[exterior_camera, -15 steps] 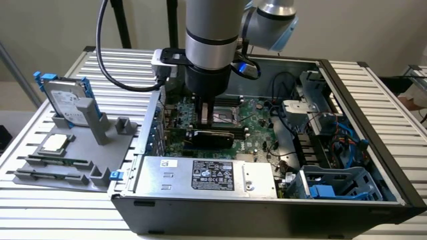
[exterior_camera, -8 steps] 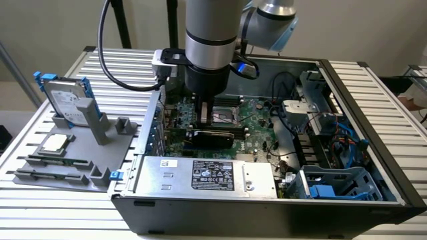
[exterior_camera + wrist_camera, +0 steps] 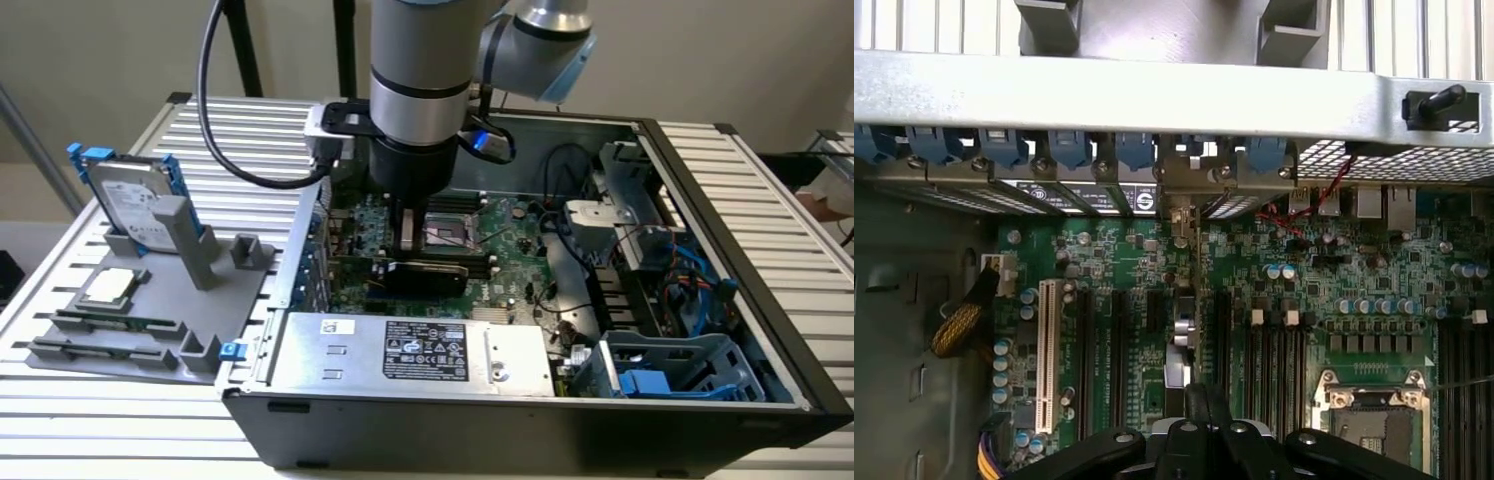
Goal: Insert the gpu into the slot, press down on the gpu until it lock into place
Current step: 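Press down on the gpu until it lock into place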
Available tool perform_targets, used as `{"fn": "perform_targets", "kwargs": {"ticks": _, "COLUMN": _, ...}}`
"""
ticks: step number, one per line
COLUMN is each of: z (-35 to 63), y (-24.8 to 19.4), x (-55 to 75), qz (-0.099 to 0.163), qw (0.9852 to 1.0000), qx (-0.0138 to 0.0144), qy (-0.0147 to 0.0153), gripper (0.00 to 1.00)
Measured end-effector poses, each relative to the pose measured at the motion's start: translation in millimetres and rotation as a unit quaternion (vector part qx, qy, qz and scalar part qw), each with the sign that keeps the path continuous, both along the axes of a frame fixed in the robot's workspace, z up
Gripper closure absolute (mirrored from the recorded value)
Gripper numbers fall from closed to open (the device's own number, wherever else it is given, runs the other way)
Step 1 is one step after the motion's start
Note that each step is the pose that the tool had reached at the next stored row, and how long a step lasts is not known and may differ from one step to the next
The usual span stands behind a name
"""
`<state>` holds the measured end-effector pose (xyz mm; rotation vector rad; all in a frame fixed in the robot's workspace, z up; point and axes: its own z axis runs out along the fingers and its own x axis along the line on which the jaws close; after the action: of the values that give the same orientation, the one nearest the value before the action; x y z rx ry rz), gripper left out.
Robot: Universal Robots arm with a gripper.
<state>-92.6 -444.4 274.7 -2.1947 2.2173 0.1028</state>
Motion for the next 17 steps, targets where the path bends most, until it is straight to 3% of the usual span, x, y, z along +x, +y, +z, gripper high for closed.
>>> {"fn": "perform_targets", "kwargs": {"ticks": 17, "z": -7.3, "y": 0.1, "x": -0.3, "qz": 0.000, "qw": 1.0000, "qx": -0.0001, "qy": 0.0001, "gripper": 0.89}}
